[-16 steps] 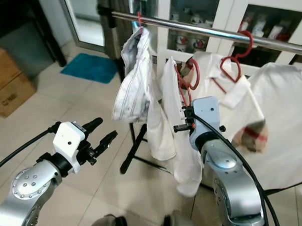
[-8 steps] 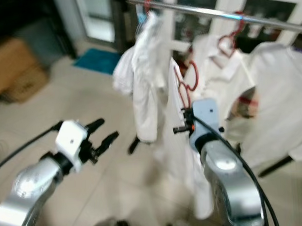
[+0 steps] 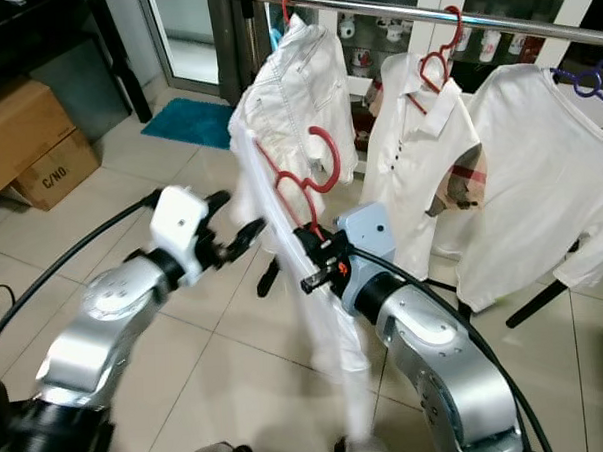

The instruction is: Hang hanger

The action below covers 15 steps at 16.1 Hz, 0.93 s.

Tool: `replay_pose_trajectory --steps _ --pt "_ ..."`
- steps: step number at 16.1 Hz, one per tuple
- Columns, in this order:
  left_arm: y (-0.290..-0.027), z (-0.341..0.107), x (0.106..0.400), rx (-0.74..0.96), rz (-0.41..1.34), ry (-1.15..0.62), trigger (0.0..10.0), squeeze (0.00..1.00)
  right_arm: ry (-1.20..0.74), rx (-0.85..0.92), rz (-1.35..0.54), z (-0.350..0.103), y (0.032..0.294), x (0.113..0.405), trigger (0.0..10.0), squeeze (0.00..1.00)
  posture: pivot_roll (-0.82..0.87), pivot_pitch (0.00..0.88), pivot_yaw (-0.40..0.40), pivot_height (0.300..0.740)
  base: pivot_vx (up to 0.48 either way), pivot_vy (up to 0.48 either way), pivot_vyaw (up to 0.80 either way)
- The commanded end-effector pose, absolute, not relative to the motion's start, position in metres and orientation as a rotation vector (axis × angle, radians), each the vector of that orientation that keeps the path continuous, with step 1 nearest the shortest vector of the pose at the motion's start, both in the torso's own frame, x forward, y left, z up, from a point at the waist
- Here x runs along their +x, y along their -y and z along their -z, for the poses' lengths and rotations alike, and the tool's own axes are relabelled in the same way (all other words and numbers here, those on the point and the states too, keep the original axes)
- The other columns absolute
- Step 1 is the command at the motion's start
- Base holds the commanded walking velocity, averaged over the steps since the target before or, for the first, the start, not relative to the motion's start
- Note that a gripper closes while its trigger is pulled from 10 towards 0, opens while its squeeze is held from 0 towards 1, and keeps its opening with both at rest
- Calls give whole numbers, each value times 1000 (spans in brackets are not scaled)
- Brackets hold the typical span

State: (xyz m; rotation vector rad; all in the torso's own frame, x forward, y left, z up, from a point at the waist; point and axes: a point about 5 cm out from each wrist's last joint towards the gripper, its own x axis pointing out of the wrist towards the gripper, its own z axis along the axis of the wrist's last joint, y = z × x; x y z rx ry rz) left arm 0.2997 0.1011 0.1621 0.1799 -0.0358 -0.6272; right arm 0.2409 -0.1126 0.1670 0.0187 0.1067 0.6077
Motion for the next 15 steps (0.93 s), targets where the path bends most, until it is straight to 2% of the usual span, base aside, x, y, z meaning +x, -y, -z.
replay_pose_trajectory --steps 1,3,9,10,11,12,13,15 --pt "-100 -165 303 163 611 62 10000 0 -36 36 -660 -178 109 236 0 0 -77 107 42 740 0 0 0" --pt "-95 -168 308 126 614 94 10000 0 -25 43 -704 -178 108 232 0 0 -84 102 44 740 0 0 0" --pt "-102 -176 319 51 510 134 9804 0 2 40 -757 -177 112 223 0 0 -86 90 48 740 0 0 0" --pt "-102 -175 319 54 515 136 8549 0 6 40 -757 -177 113 223 0 0 -86 89 48 740 0 0 0" --pt "-101 -175 319 55 517 137 4510 0 8 41 -755 -177 113 223 0 0 -86 88 48 740 0 0 0" --pt "-100 -175 319 55 519 140 1137 0 13 44 -754 -178 114 222 0 0 -86 88 48 740 0 0 0" --pt "-100 -175 320 52 522 141 0 0 17 46 -757 -178 114 222 0 0 -87 88 48 740 0 0 0" --pt "-99 -175 319 48 528 142 0 0 20 50 -756 -178 115 222 0 0 -88 88 49 740 0 0 0"
